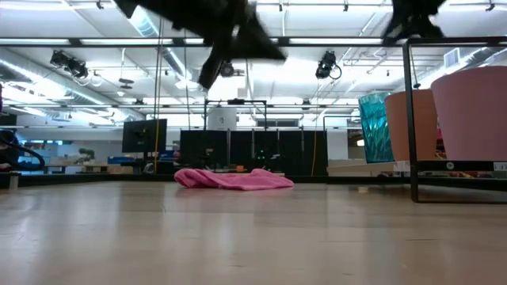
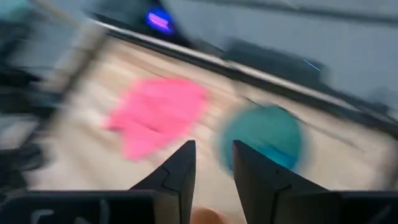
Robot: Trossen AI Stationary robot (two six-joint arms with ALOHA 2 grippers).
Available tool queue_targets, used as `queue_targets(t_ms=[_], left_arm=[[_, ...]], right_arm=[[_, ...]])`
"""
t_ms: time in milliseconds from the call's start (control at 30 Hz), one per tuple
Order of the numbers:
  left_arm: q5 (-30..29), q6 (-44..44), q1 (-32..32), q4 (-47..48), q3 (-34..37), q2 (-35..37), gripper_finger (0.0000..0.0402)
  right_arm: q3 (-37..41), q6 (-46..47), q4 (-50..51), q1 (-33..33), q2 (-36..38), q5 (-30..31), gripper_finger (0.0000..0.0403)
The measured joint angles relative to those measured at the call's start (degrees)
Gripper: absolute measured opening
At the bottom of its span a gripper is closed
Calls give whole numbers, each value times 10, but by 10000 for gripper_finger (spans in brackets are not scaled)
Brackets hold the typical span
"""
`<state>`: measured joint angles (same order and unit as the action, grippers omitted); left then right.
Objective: Stack small to large cups/mugs on shelf
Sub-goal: Return to Home Position
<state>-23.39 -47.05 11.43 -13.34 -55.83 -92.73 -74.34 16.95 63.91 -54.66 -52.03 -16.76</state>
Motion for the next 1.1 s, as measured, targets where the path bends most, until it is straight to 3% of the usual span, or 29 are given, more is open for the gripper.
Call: queue_targets(t_ms=[233, 500, 800, 967, 1100], left_arm=[[-1, 129, -50, -101, -1, 100, 12], [-2, 235, -100, -103, -1, 285, 21], [3, 256, -68, -64, -1, 440, 28], [6, 250, -42, -27, -1, 496, 20], [50, 310, -14, -4, -1, 514, 16]], right_arm=[[0, 65, -245, 94, 66, -174, 110], [0, 119, -522, 199, 99, -188, 108], [0, 202, -528, 253, 107, -189, 108], [0, 150, -529, 281, 108, -248, 109], [0, 130, -529, 327, 110, -253, 109]])
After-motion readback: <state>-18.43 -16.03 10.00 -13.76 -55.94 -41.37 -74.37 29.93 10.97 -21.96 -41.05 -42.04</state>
